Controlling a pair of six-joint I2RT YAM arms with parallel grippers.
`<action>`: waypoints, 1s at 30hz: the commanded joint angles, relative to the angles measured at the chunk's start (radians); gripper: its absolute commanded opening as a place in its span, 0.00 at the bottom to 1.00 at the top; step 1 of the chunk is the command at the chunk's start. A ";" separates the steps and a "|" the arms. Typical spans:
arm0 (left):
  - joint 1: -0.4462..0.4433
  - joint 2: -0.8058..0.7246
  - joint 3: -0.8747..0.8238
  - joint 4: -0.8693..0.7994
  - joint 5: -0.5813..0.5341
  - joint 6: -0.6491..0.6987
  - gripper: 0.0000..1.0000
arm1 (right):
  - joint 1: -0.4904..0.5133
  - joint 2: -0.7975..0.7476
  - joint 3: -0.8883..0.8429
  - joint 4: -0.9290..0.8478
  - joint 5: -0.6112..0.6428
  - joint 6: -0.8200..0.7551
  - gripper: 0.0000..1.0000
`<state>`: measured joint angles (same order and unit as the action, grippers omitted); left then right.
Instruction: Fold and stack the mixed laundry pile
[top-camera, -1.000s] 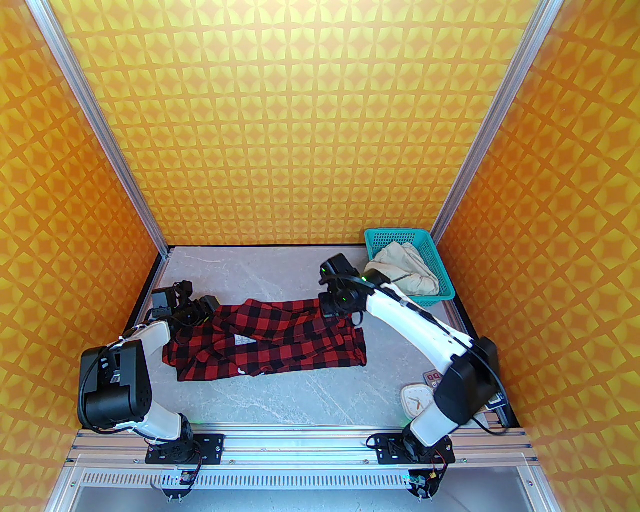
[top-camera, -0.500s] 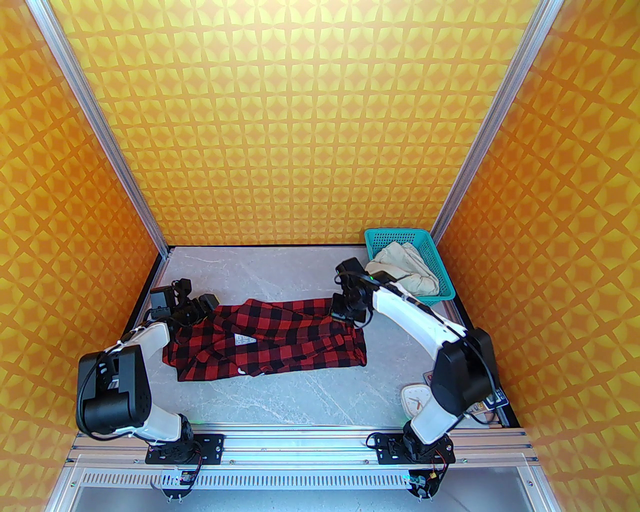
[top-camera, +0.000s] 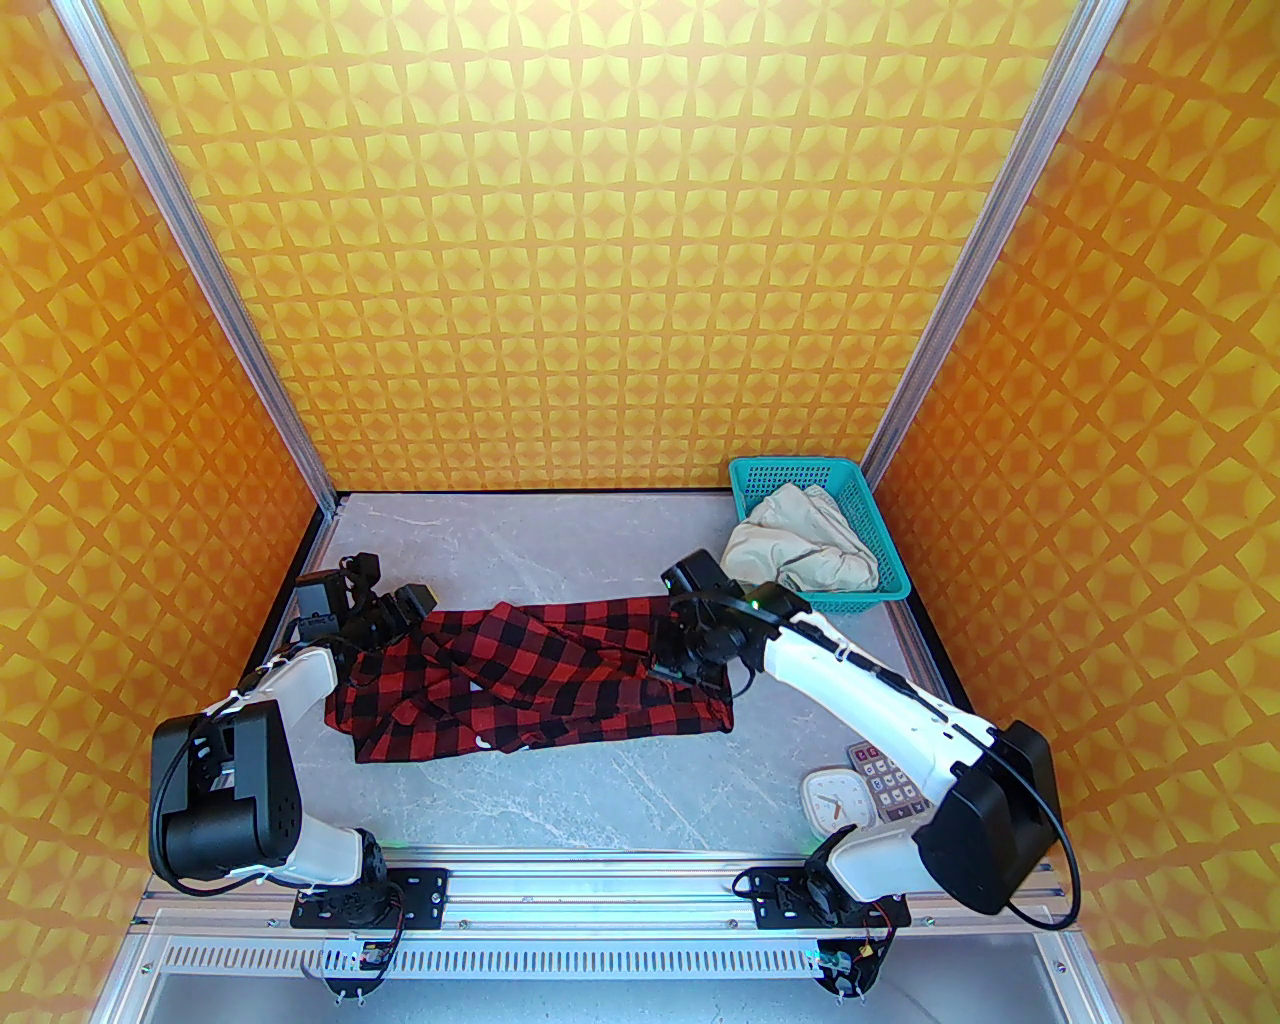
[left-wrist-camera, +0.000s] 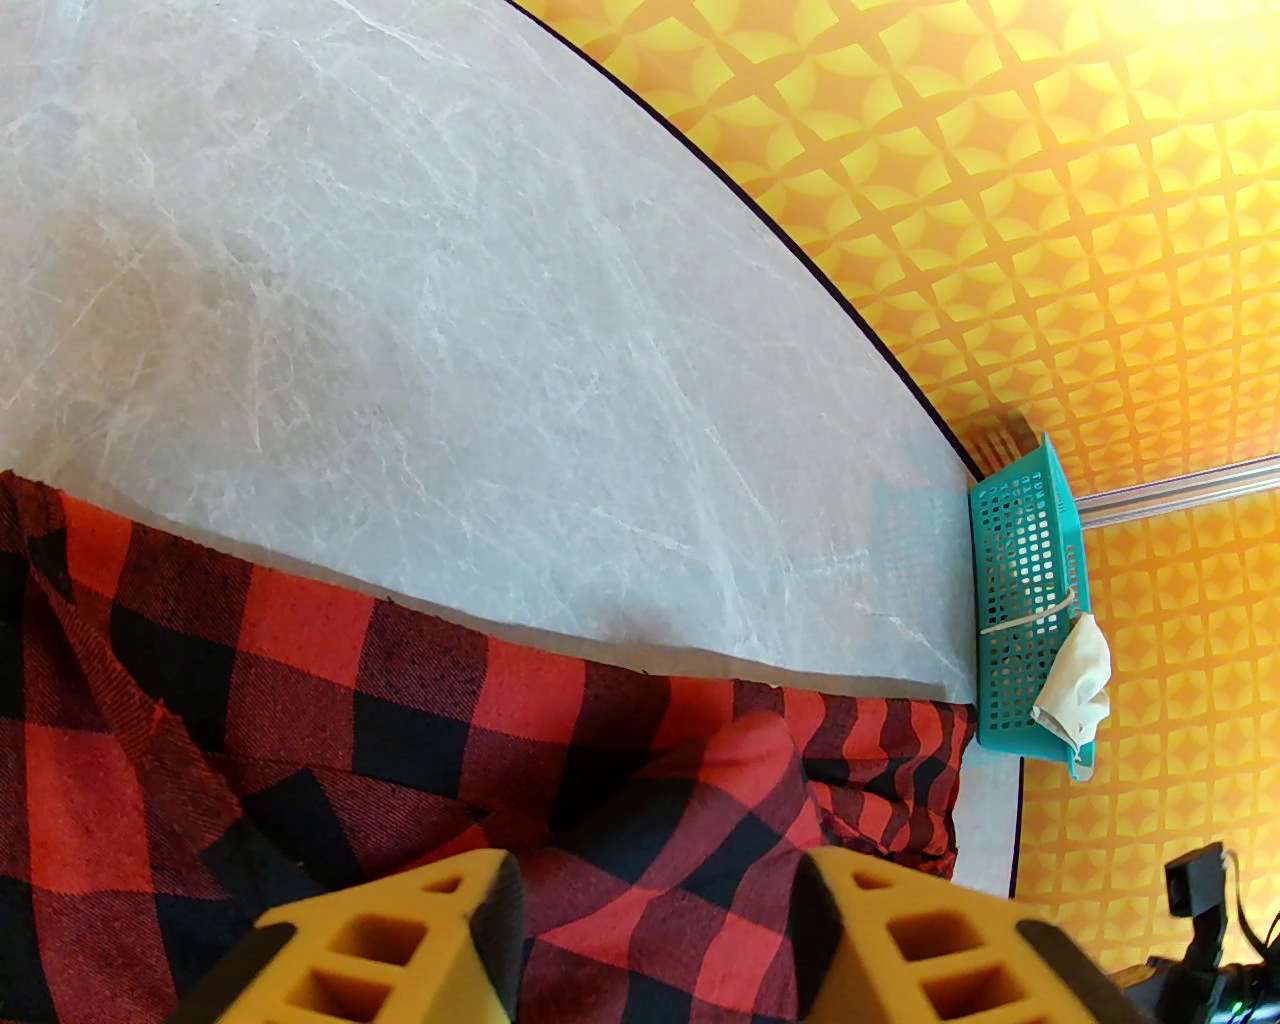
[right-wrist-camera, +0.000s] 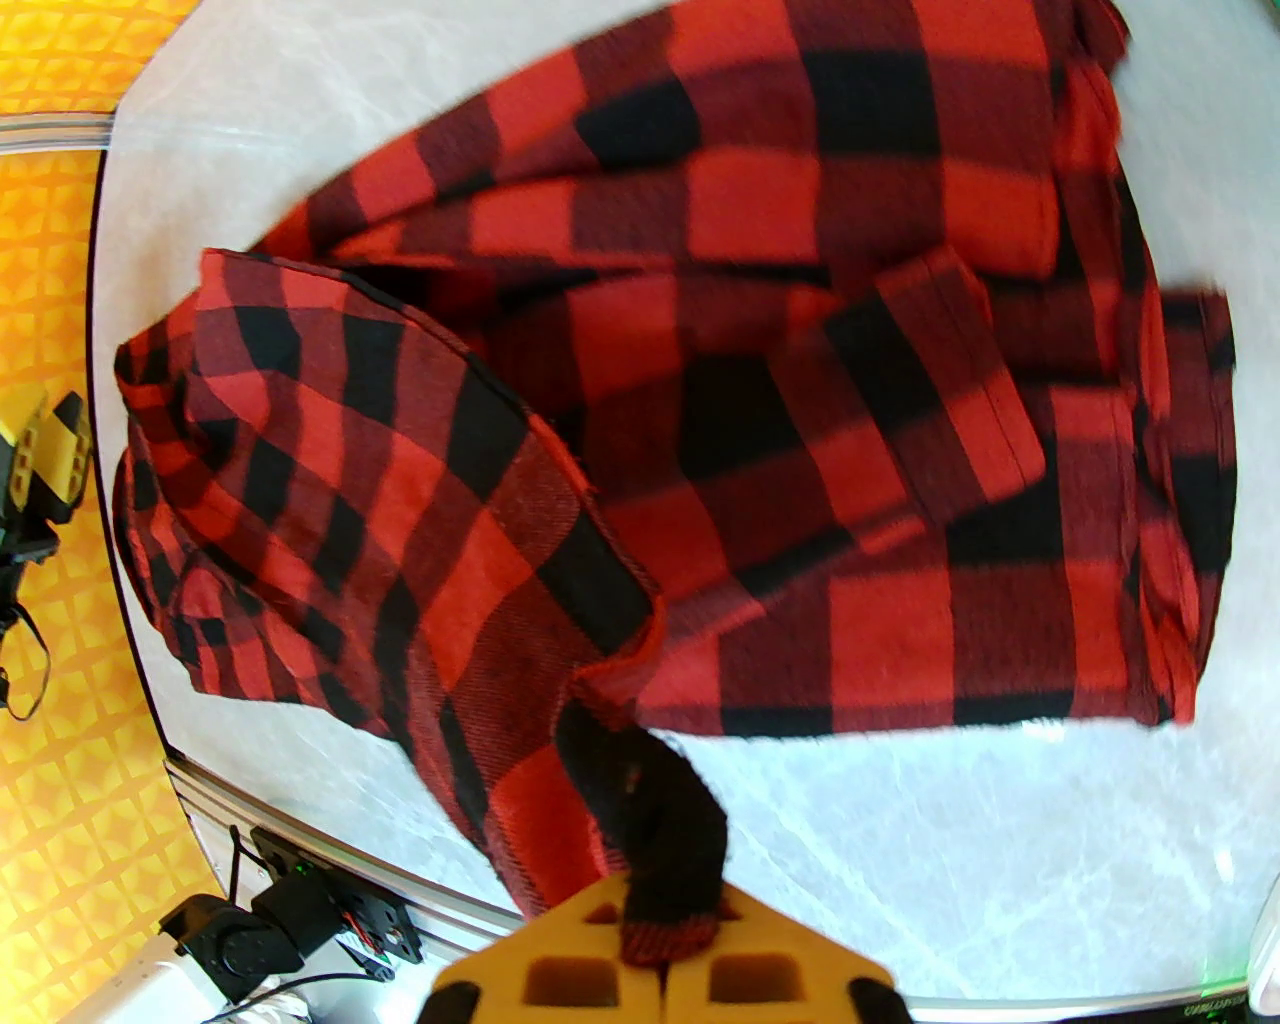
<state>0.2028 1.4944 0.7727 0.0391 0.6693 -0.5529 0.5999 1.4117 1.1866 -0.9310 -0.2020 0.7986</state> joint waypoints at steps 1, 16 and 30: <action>-0.003 -0.009 0.003 0.012 0.017 0.002 0.50 | 0.010 -0.059 -0.037 -0.005 0.016 0.053 0.00; -0.139 0.048 0.032 0.006 0.030 0.040 0.50 | 0.164 -0.109 -0.122 0.027 0.017 0.159 0.00; -0.330 0.235 0.118 0.060 0.049 0.068 0.48 | 0.259 -0.178 -0.066 -0.023 0.056 0.229 0.00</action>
<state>-0.1036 1.6951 0.8654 0.0704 0.6983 -0.5091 0.8452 1.2545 1.0756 -0.9279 -0.1768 1.0027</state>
